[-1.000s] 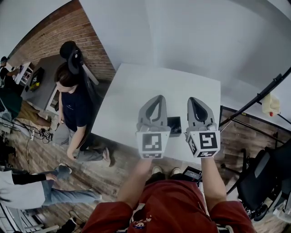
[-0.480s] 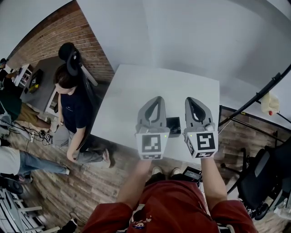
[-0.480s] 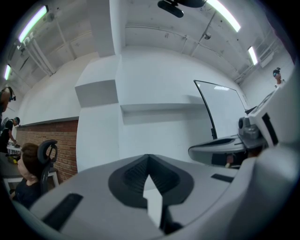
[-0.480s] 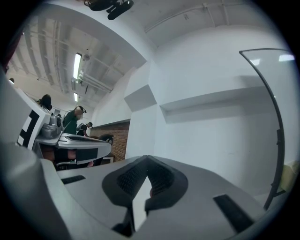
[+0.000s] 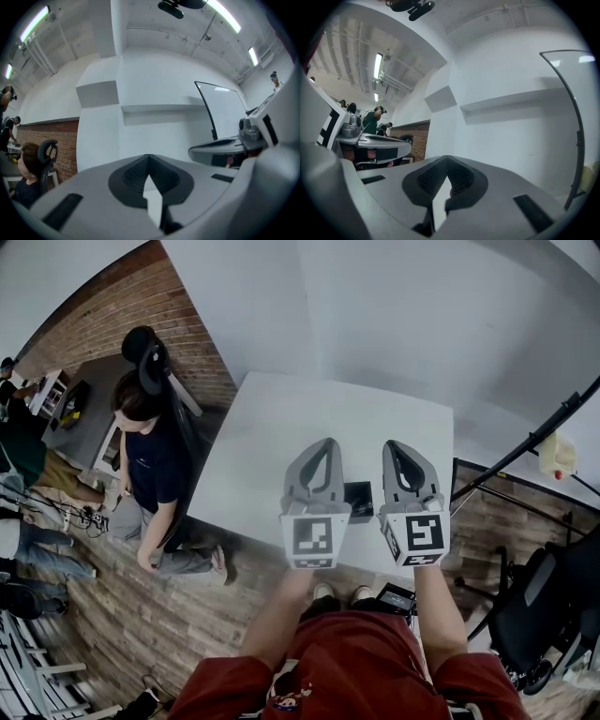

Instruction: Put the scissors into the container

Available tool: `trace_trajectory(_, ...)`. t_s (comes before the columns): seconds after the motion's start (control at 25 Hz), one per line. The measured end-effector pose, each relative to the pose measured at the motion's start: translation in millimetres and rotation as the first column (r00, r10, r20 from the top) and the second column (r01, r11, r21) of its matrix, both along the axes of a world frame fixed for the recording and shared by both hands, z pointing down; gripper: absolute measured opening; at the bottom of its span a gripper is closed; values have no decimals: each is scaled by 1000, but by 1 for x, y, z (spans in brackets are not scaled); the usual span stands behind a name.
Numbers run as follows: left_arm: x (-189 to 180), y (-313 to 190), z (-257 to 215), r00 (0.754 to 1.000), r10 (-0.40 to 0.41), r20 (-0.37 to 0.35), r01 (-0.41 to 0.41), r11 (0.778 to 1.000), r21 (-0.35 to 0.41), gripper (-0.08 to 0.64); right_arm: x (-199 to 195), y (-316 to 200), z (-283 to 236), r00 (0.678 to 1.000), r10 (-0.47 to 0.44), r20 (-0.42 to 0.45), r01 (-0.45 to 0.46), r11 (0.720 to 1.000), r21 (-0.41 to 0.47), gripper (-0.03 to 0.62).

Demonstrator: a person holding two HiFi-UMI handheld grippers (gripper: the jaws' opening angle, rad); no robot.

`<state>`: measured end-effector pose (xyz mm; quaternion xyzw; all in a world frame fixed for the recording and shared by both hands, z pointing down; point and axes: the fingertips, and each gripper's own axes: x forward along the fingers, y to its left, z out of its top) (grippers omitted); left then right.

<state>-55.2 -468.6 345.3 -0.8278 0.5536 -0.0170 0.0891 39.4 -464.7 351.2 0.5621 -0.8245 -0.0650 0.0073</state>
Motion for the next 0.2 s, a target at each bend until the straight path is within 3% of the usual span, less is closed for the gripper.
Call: trace_trajectory(0.2, 2, -1, 1, 1000, 1, 1, -1, 1000, 2, 11, 6, 0, 4, 1000, 12, 10, -11, 1000, -24, 8)
